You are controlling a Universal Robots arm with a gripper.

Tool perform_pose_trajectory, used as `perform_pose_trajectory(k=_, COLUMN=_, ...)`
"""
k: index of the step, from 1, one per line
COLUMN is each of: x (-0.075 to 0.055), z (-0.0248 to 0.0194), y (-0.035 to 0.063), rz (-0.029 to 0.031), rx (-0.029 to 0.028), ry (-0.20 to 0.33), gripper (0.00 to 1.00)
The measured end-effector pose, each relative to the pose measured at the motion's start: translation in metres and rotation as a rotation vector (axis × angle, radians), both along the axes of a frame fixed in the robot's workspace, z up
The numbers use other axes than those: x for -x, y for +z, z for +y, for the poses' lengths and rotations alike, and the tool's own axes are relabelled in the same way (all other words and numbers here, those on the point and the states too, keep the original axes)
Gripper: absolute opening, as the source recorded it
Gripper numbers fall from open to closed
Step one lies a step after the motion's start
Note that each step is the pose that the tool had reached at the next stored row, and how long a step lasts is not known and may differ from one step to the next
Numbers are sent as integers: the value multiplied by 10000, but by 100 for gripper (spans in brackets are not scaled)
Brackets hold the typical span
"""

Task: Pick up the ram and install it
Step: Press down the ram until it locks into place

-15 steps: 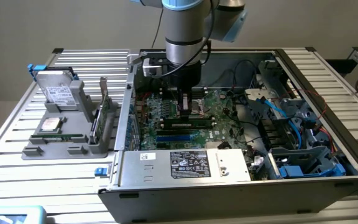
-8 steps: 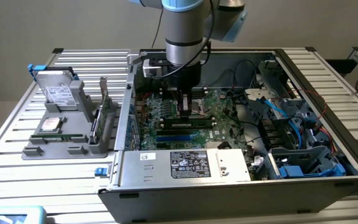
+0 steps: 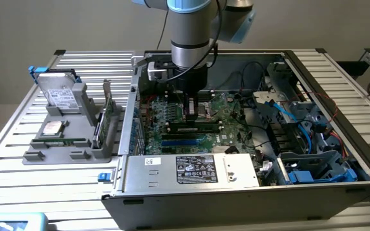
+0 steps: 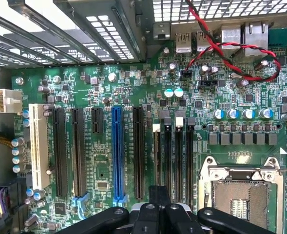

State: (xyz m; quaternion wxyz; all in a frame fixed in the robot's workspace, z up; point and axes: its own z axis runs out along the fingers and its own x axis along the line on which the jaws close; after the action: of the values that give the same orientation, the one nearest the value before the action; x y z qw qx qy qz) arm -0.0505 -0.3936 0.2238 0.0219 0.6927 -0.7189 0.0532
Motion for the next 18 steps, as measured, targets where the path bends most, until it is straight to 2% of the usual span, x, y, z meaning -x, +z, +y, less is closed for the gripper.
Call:
perform_pose_trajectory(k=2, x=-4, z=3, y=22, rz=-14, rx=-20, ry=6, gripper=11)
perform_pose_trajectory(k=5, x=-13, z=0, y=142, rz=-2, rx=-5, ry=5, gripper=11)
perform_pose_trajectory(k=7, x=-42, z=0, y=176, rz=-3, rx=-5, ry=4, gripper=11)
perform_pose_trajectory(k=18, x=-264, z=-7, y=212, rz=16, rx=-4, ry=4, gripper=11)
